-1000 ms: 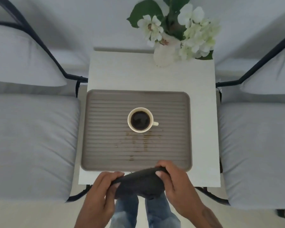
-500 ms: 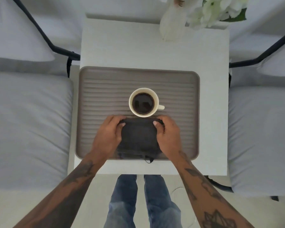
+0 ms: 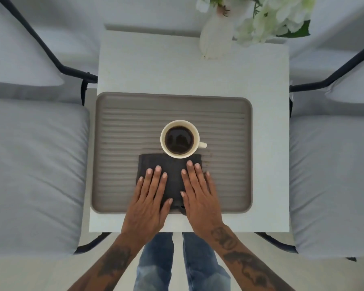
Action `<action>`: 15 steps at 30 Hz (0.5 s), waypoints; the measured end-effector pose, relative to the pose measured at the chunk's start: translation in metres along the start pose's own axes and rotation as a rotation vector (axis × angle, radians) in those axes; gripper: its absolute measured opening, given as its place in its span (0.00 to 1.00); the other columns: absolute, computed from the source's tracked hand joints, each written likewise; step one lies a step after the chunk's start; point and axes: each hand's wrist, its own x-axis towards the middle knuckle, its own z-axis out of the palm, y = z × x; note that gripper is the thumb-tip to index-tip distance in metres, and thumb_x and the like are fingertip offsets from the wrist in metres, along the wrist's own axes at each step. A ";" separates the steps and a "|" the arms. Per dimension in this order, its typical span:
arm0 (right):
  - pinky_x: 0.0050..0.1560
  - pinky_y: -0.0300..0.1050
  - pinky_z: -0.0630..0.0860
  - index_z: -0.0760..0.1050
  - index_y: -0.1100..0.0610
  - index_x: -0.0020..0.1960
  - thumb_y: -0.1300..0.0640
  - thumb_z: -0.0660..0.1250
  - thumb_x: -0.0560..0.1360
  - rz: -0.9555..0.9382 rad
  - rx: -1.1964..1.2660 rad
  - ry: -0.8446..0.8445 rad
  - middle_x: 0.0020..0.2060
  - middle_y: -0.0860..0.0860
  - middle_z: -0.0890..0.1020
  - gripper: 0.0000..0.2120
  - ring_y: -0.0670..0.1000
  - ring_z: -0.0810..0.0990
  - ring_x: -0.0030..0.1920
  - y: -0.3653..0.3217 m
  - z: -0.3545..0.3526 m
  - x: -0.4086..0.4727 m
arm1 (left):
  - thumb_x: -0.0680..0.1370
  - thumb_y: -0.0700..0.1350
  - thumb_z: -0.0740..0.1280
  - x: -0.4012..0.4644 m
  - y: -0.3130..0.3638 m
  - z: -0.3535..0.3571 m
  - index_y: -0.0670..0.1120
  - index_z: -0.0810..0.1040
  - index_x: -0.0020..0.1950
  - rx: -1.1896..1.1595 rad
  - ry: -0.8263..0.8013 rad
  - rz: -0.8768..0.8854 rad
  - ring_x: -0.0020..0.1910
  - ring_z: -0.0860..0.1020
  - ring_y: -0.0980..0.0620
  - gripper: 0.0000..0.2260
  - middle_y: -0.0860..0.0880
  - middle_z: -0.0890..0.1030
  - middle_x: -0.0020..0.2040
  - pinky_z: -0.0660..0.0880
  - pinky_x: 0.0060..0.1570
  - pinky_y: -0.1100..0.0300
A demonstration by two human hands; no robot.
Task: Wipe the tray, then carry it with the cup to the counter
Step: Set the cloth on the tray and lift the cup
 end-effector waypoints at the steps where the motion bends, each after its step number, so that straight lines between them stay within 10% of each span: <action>1: 0.73 0.57 0.55 0.51 0.58 0.79 0.50 0.49 0.82 -0.005 -0.016 -0.007 0.78 0.56 0.53 0.27 0.57 0.52 0.78 0.001 0.003 0.000 | 0.83 0.54 0.52 0.001 -0.001 0.001 0.39 0.55 0.79 0.015 -0.008 0.004 0.80 0.53 0.41 0.29 0.39 0.53 0.81 0.58 0.75 0.42; 7: 0.72 0.61 0.56 0.56 0.58 0.77 0.48 0.47 0.82 0.019 0.059 -0.086 0.78 0.55 0.57 0.27 0.57 0.55 0.78 -0.003 -0.017 0.004 | 0.81 0.54 0.55 0.006 0.005 -0.021 0.41 0.62 0.78 -0.085 -0.054 -0.029 0.78 0.59 0.40 0.28 0.40 0.60 0.79 0.64 0.71 0.40; 10: 0.69 0.57 0.66 0.71 0.56 0.69 0.50 0.59 0.80 0.146 0.421 0.145 0.69 0.52 0.72 0.20 0.52 0.69 0.70 0.000 -0.058 0.008 | 0.79 0.52 0.62 0.021 0.003 -0.065 0.44 0.72 0.70 -0.402 0.158 -0.174 0.64 0.75 0.47 0.22 0.44 0.75 0.67 0.79 0.58 0.49; 15: 0.68 0.47 0.68 0.67 0.57 0.71 0.49 0.70 0.75 0.103 0.667 0.242 0.68 0.52 0.70 0.29 0.49 0.68 0.70 0.016 -0.113 0.046 | 0.74 0.58 0.69 0.071 -0.017 -0.122 0.48 0.64 0.76 -0.458 0.211 -0.067 0.69 0.68 0.54 0.34 0.47 0.69 0.71 0.62 0.69 0.68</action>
